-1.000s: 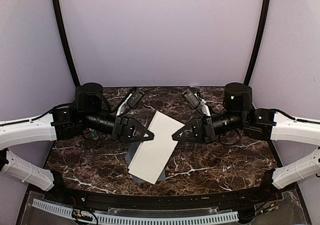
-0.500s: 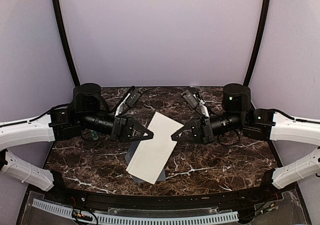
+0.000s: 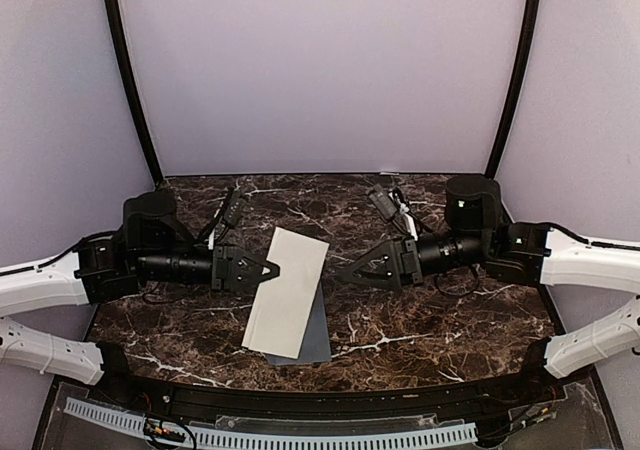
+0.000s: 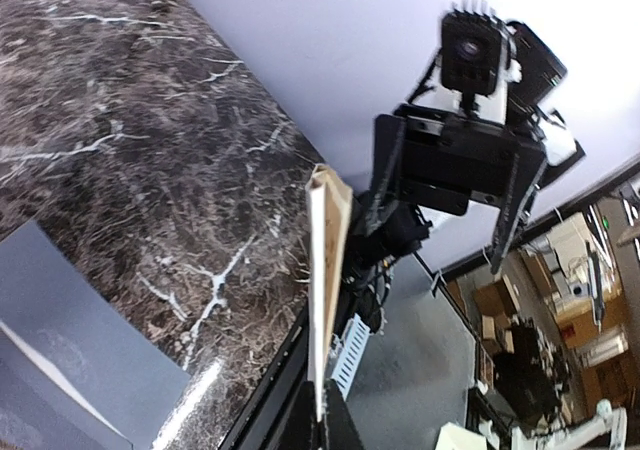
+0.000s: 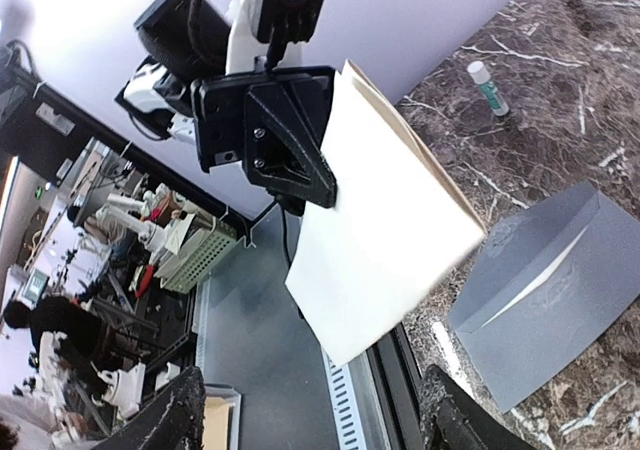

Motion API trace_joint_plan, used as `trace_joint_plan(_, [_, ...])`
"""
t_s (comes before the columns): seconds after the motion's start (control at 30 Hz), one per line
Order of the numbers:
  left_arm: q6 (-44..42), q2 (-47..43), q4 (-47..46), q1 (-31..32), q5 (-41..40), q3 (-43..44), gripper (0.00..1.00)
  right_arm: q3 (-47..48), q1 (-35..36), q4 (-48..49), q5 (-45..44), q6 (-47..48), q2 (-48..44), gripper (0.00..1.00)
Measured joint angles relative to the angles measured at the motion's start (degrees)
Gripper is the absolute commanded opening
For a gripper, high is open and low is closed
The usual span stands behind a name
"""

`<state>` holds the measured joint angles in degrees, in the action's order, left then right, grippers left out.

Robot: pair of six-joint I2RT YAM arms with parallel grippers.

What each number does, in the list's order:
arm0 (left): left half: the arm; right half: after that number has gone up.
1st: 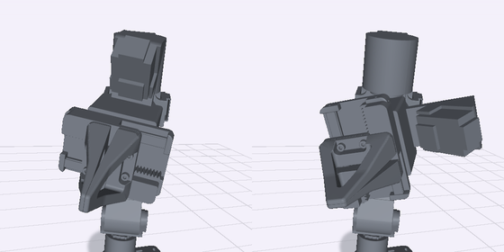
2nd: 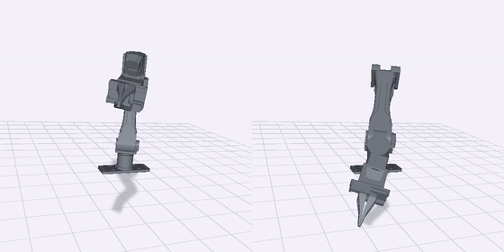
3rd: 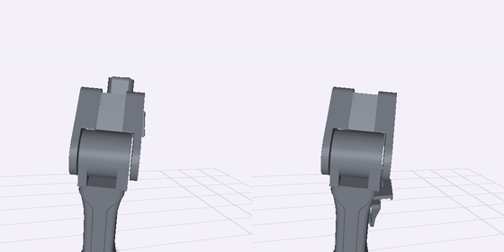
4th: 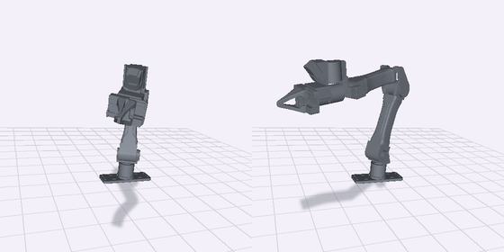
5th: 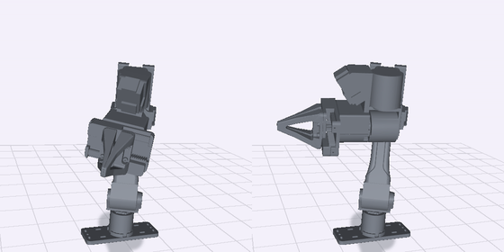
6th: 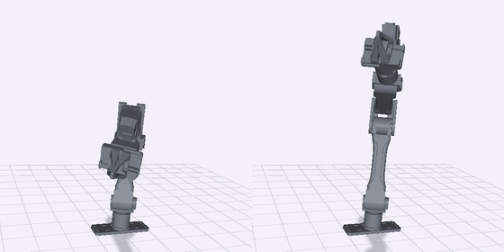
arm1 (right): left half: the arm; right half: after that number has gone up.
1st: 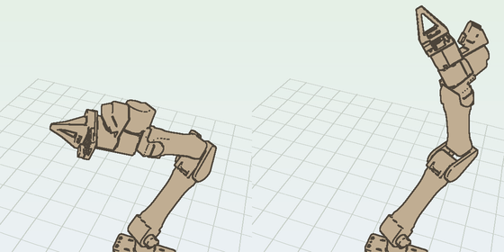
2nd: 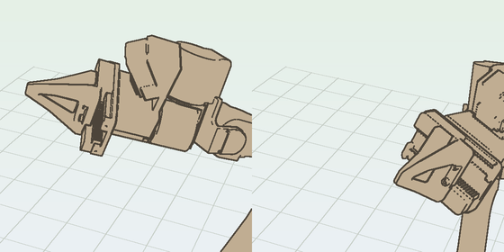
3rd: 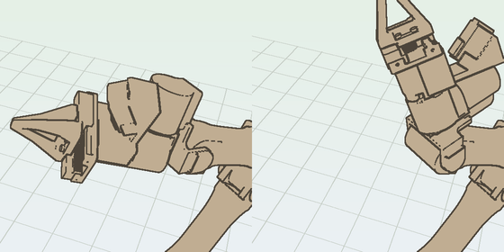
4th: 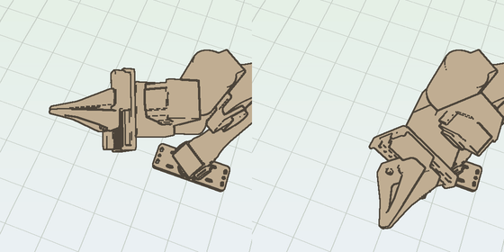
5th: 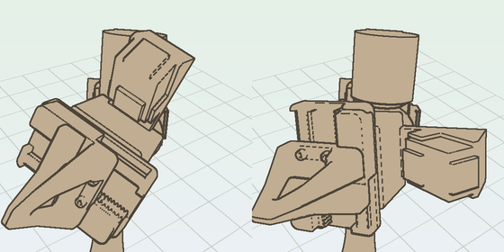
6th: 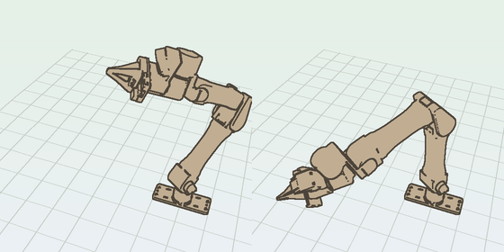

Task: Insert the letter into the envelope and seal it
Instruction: Place the letter in the envelope.

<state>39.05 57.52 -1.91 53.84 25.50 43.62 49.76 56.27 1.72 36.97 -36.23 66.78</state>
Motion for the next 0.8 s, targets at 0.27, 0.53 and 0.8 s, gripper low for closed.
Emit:
trace_joint_plan(0.27, [12.2,-3.7,0.1,-2.0,-11.3,-13.6,0.0,-7.7,1.0,2.6,-11.8,-7.8,-1.8,0.66])
trace_joint_plan(0.53, [18.1,-3.7,-3.7,-9.4,-12.2,-21.5,0.0,-8.0,4.6,3.5,-19.7,-12.4,5.0,0.45])
trace_joint_plan(0.8, [20.1,-0.8,-8.2,-11.5,-11.5,-23.1,0.0,-5.5,5.5,3.5,-21.9,-14.4,16.2,0.47])
